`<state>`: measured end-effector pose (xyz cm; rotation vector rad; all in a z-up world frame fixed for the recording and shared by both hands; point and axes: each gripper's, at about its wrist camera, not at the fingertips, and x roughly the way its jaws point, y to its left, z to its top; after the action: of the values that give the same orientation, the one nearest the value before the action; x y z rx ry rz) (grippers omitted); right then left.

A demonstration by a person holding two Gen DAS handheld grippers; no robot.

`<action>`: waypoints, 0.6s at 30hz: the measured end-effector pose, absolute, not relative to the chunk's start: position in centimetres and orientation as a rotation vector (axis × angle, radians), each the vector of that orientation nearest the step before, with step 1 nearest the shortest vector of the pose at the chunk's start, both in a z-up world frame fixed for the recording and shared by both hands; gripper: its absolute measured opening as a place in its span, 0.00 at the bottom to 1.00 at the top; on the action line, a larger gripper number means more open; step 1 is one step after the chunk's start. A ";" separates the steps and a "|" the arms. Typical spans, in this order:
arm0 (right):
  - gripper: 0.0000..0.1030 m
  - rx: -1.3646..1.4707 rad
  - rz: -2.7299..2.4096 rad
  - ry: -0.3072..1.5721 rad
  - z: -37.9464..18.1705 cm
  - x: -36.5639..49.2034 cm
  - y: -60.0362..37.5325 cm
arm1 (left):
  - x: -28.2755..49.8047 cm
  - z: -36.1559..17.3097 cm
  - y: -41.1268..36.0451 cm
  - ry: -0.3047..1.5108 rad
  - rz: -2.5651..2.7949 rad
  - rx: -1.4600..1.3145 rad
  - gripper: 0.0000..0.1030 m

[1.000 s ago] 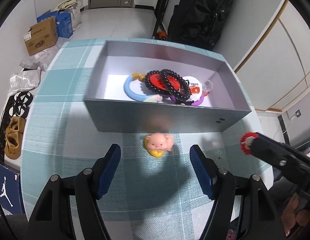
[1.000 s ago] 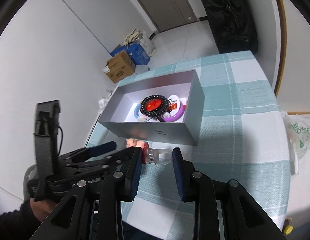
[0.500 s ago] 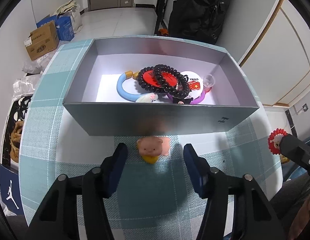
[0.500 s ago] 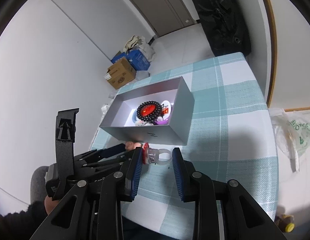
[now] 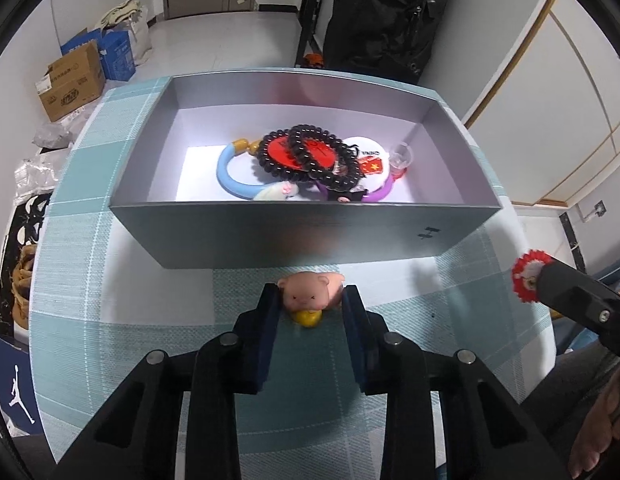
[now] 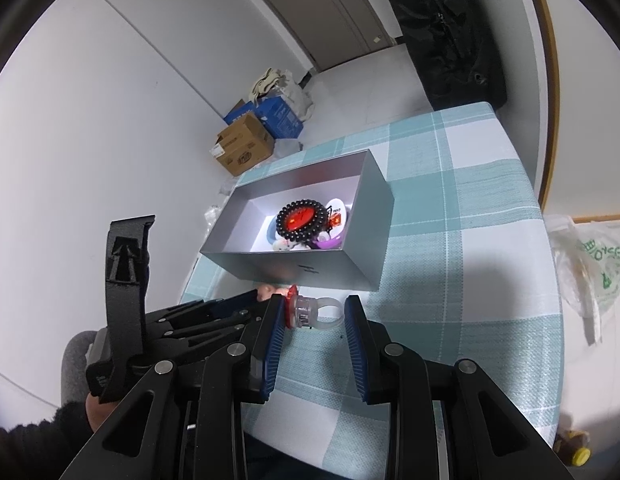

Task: Organize jewelry
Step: 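Grasp the pink pig figurine with the left tool while the right tool lifts the red ring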

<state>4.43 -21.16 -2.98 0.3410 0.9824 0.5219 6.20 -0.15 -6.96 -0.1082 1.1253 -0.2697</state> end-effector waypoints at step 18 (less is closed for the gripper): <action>0.28 0.317 0.526 0.978 -2.9 4.7 -19.8 | 5.2 -4.5 0.1 1.070 -0.334 -0.154 0.26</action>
<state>4.70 -19.81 -2.88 0.3171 0.9777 0.5265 5.23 0.13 -4.45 -0.1536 1.0696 -0.3339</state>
